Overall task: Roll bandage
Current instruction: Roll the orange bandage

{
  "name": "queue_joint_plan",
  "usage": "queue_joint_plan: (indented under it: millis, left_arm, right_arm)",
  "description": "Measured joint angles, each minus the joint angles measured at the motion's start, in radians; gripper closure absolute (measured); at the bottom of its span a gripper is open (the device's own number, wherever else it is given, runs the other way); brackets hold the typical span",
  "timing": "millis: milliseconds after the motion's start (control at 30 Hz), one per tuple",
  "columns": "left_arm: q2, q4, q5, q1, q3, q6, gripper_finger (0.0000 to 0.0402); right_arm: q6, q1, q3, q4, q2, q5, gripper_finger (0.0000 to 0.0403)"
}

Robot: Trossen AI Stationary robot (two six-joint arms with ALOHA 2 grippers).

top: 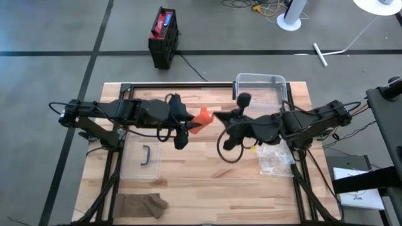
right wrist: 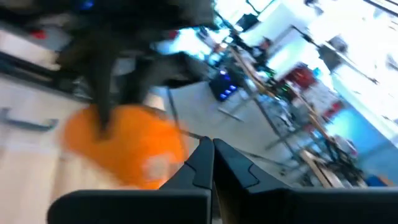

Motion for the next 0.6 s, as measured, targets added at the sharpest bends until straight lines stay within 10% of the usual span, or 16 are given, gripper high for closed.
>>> queue_joint_plan:
  millis: [267, 600]
  left_arm:
    - [0.000, 0.020, 0.006, 0.000, -0.010, 0.005, 0.0334]
    - [-0.003, -0.004, 0.006, 0.000, -0.011, 0.101, 0.0339]
  right_arm:
    - [-0.022, 0.004, -0.001, -0.070, 0.008, -0.023, 0.0388]
    - [-0.103, 0.013, -0.003, -0.187, 0.002, -0.371, 0.0245]
